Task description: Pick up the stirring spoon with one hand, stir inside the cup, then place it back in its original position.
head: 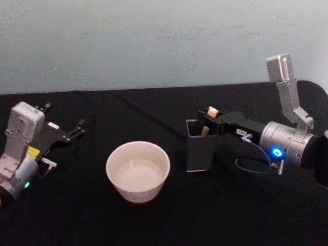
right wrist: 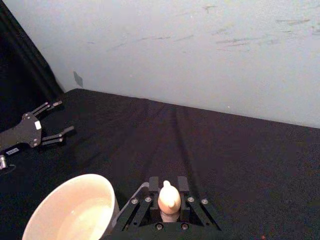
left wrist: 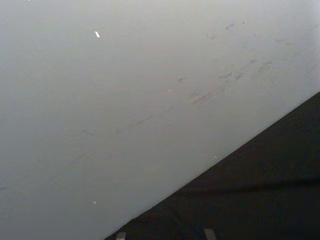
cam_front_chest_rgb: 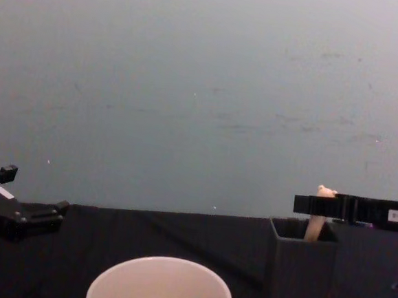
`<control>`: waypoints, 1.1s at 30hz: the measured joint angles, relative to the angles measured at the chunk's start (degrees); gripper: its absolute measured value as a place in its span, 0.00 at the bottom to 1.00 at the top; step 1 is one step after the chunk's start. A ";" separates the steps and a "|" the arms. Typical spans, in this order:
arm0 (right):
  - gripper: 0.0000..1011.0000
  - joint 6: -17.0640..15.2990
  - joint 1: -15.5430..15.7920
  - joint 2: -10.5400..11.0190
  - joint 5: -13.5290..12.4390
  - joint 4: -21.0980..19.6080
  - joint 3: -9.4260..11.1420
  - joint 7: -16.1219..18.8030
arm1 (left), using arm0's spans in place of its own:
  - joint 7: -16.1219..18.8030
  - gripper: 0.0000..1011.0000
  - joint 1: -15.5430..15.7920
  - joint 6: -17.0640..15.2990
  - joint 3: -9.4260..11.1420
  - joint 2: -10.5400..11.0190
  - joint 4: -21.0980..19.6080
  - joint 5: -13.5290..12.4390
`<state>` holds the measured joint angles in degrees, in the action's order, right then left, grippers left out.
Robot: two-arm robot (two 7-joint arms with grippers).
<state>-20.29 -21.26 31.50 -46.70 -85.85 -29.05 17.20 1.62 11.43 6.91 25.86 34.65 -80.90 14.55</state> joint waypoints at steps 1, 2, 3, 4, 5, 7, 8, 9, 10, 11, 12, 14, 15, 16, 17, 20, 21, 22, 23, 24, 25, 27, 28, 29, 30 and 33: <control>0.22 -0.06 0.00 -0.10 0.10 0.03 0.06 -0.02 | 0.00 0.99 0.00 0.00 0.00 0.00 0.00 0.00; 0.22 -0.06 -0.01 -0.10 0.10 0.04 0.06 -0.02 | 0.00 0.99 0.00 0.00 0.00 0.00 0.00 0.00; 0.22 -0.06 -0.01 -0.09 0.10 0.04 0.06 -0.02 | 0.00 0.99 0.00 0.00 0.00 0.00 0.00 0.00; 0.22 -0.06 -0.01 -0.08 0.10 0.04 0.06 -0.02 | 0.00 0.99 0.00 0.00 0.00 0.00 0.00 0.00; 0.22 -0.06 -0.02 -0.07 0.10 0.04 0.06 -0.02 | 0.00 0.99 0.00 0.00 0.00 0.00 0.00 0.00; 0.22 -0.06 -0.03 -0.06 0.10 0.04 0.06 -0.03 | 0.00 0.99 0.00 0.00 0.00 0.00 0.00 0.00; 0.22 -0.06 -0.03 -0.05 0.09 0.03 0.06 -0.03 | 0.00 0.99 0.00 0.00 0.00 0.00 0.00 0.00; 0.22 -0.06 -0.03 -0.05 0.09 0.04 0.06 -0.03 | 0.00 0.99 0.00 0.00 0.00 0.00 0.00 0.00; 0.22 -0.05 -0.04 -0.04 0.08 0.04 0.06 -0.04 | 0.00 0.99 0.00 0.00 0.00 0.00 0.00 0.00; 0.22 -0.05 -0.04 -0.04 0.08 0.04 0.06 -0.04 | 0.00 0.99 0.00 0.00 0.00 0.00 0.00 0.00; 0.22 -0.05 -0.04 -0.03 0.08 0.04 0.06 -0.04 | 0.00 0.99 0.00 0.00 0.00 0.00 0.00 0.00; 0.22 -0.04 -0.04 -0.03 0.07 0.04 0.06 -0.05 | 0.00 0.99 0.00 0.00 0.00 0.00 0.00 0.00; 0.22 -0.04 -0.04 -0.02 0.07 0.04 0.05 -0.05 | 0.00 0.99 0.00 0.00 0.00 0.00 0.00 0.00; 0.22 -0.04 -0.04 -0.02 0.07 0.04 0.05 -0.05 | 0.00 0.99 0.00 0.00 0.00 0.00 0.00 0.00; 0.22 -0.04 -0.04 -0.02 0.06 0.03 0.05 -0.05 | 0.00 0.99 0.00 0.00 0.00 0.00 0.00 0.00; 0.22 -0.03 -0.04 0.00 0.04 0.02 0.03 -0.06 | 0.00 0.99 0.00 0.00 0.00 0.00 0.00 0.00; 0.22 -0.03 -0.04 0.01 0.04 0.02 0.03 -0.05 | 0.00 0.99 0.00 0.00 0.00 0.00 0.00 0.00; 0.22 -0.02 -0.04 0.01 0.03 0.02 0.02 -0.06 | 0.00 0.99 0.00 0.00 0.00 0.00 0.00 0.00; 0.22 -0.02 -0.04 0.02 0.03 0.01 0.01 -0.05 | 0.00 0.99 0.00 0.00 0.00 0.00 0.00 0.00; 0.22 -0.01 -0.04 0.03 0.03 0.01 0.01 -0.05 | 0.00 0.99 0.00 0.00 0.00 0.00 0.00 0.00; 0.22 -0.01 -0.04 0.03 0.03 0.00 0.01 -0.06 | 0.00 0.99 0.00 0.00 0.00 0.00 0.00 0.00; 0.22 0.00 -0.04 0.04 0.02 -0.01 0.00 -0.05 | 0.00 0.99 0.00 0.00 0.00 0.00 0.00 0.00; 0.22 0.00 -0.04 0.04 0.01 -0.01 0.00 -0.06 | 0.00 0.99 0.00 0.00 0.00 0.00 0.00 0.00; 0.22 0.01 -0.04 0.05 0.00 -0.02 0.00 -0.06 | 0.00 0.99 0.00 0.00 0.00 0.00 0.00 0.00; 0.22 0.01 -0.04 0.05 0.00 -0.02 0.00 -0.06 | 0.00 0.99 0.00 0.00 0.00 0.00 0.00 0.00; 0.25 0.03 -0.04 0.05 -0.02 -0.04 0.00 -0.06 | 0.00 0.99 0.00 0.00 0.00 0.00 0.00 0.00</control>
<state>-20.27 -21.30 31.55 -46.72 -85.89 -29.06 17.14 1.62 11.43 6.91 25.86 34.65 -80.90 14.55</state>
